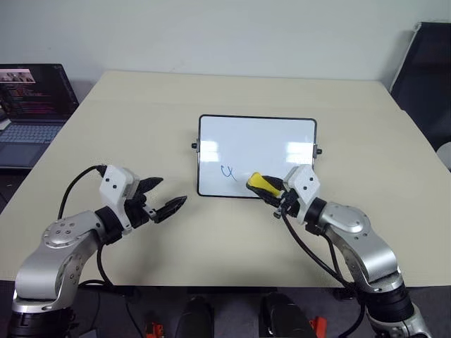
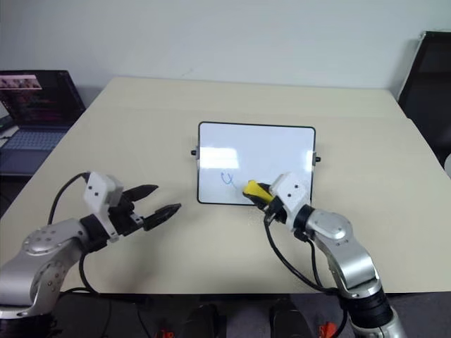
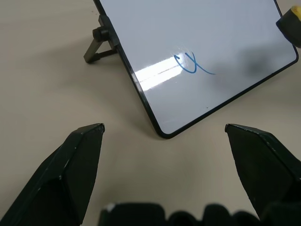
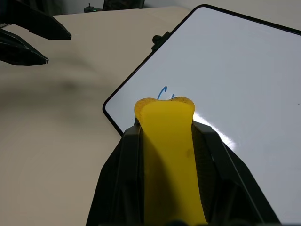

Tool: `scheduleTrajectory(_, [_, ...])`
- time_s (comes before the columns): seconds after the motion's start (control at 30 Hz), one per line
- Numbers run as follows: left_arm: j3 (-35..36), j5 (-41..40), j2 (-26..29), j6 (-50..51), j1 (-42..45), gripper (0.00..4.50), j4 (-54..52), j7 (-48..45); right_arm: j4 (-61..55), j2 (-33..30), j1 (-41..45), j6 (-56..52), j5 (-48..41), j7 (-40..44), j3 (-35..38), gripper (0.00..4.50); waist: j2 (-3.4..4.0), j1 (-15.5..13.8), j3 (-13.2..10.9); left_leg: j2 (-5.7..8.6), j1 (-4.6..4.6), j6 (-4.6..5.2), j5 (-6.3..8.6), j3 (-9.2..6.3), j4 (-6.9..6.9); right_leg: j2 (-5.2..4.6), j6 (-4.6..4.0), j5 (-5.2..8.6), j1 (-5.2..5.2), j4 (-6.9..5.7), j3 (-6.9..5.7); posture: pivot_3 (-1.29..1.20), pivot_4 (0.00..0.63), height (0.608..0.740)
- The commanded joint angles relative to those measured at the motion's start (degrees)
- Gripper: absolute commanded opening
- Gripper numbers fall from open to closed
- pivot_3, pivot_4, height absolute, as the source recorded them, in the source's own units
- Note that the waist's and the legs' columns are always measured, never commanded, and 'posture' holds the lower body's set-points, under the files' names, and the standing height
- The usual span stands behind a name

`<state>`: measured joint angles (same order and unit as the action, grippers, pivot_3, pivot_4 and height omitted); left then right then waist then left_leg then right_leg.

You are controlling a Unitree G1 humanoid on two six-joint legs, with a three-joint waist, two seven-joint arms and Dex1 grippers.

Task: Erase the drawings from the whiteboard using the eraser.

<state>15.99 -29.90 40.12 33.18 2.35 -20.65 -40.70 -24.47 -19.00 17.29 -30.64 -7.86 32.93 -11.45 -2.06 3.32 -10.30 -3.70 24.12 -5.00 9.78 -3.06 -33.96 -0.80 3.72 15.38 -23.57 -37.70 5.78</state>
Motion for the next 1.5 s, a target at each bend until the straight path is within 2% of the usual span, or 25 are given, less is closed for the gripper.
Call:
scheduleTrajectory(0.03, [1.3,0.5,0.4,-2.3,0.0,4.5,0.7,-0.8,1.7,0.6,3.9,3.0,2.5,-1.3,-2.1,1.07,0.0,0.0,0.0,0.0,0.0,0.0,0.0,0.0,0.0,0.0,0.0,0.0,0.0,0.0,0.0,0.0,0.15,0.74])
scheduleTrajectory(0.33, [-3.4,1.5,0.7,-1.3,2.3,4.5,-1.0,-1.1,24.4,3.4,20.8,14.2,17.9,-4.9,-13.5,1.07,0.0,0.0,0.0,0.0,0.02,0.0,0.0,0.03,0.01,0.01,0.01,-0.01,-0.05,-0.05,-0.01,0.0,0.15,0.74])
scheduleTrajectory(0.5, [-5.6,1.4,0.6,0.6,5.1,4.5,-2.1,-0.8,35.3,6.5,26.2,17.5,20.9,-5.6,-14.9,1.07,0.0,-0.1,0.0,0.0,0.09,0.0,0.0,0.0,0.01,0.02,0.07,-0.05,-0.04,-0.04,-0.02,0.0,0.15,0.74])
scheduleTrajectory(0.57, [-6.0,1.2,0.3,1.5,6.1,4.5,-2.9,-0.3,38.2,5.7,26.5,16.9,22.6,-3.0,-16.6,1.07,0.0,0.0,0.0,-0.01,0.09,0.0,0.0,-0.01,0.01,0.03,0.1,-0.06,-0.05,-0.08,-0.03,0.0,0.15,0.74])
scheduleTrajectory(0.73, [-5.9,1.2,0.7,1.3,5.8,4.5,-2.7,-1.1,35.1,0.7,24.3,16.3,24.2,7.5,-20.9,1.07,0.0,-0.1,0.0,-0.01,-0.1,0.0,0.0,-0.03,0.0,0.04,0.23,-0.12,0.11,-0.12,-0.03,0.0,0.15,0.74])
scheduleTrajectory(0.87, [-5.9,2.1,0.9,-0.8,5.7,4.5,1.0,-3.1,37.9,1.2,27.0,19.2,28.1,1.9,-19.9,1.07,0.0,0.1,0.0,0.0,-0.25,0.01,-0.02,-0.02,-0.07,0.04,0.0,-0.03,0.18,-0.25,0.0,0.0,0.15,0.74])
scheduleTrajectory(1.0, [-6.4,3.2,1.5,-2.5,6.7,4.5,5.5,-5.3,42.4,5.3,31.3,22.6,29.1,-7.6,-16.4,1.07,0.0,0.2,0.0,0.0,-0.31,0.1,-0.08,-0.03,-0.11,0.06,-0.17,-0.18,0.12,-0.33,-0.01,0.0,0.15,0.74])
scheduleTrajectory(1.13, [-6.2,4.2,1.0,-5.0,3.1,4.5,4.9,-6.2,44.1,6.9,31.2,24.1,28.8,-4.5,-18.0,1.07,-0.03,0.2,0.0,-0.01,-0.25,0.12,-0.14,-0.02,-0.11,0.06,-0.17,-0.21,0.11,-0.27,0.02,0.0,0.15,0.74])
scheduleTrajectory(1.3, [-6.2,4.3,0.9,-5.9,2.5,4.5,5.0,-6.6,41.4,4.5,28.1,21.4,29.3,5.5,-21.1,1.07,-0.03,-0.1,0.0,-0.03,-0.16,0.06,-0.07,-0.11,0.08,0.07,-0.04,-0.18,0.04,-0.35,-0.11,0.0,0.15,0.74])
scheduleTrajectory(1.37, [-5.9,4.1,1.1,-6.2,2.2,4.5,5.0,-6.8,41.4,4.2,28.2,21.6,30.5,4.2,-20.4,1.07,-0.02,-0.1,0.0,-0.02,-0.16,0.04,-0.05,-0.12,0.1,0.07,0.01,-0.11,0.06,-0.34,-0.12,0.0,0.15,0.74])
scheduleTrajectory(1.5, [-5.5,3.8,1.2,-6.6,1.2,4.5,4.2,-7.2,44.5,5.3,31.2,23.0,32.1,-5.2,-16.4,1.07,0.0,0.0,0.0,-0.02,-0.21,0.04,-0.07,-0.1,0.0,0.07,-0.1,0.01,0.07,-0.36,-0.08,0.0,0.15,0.74])
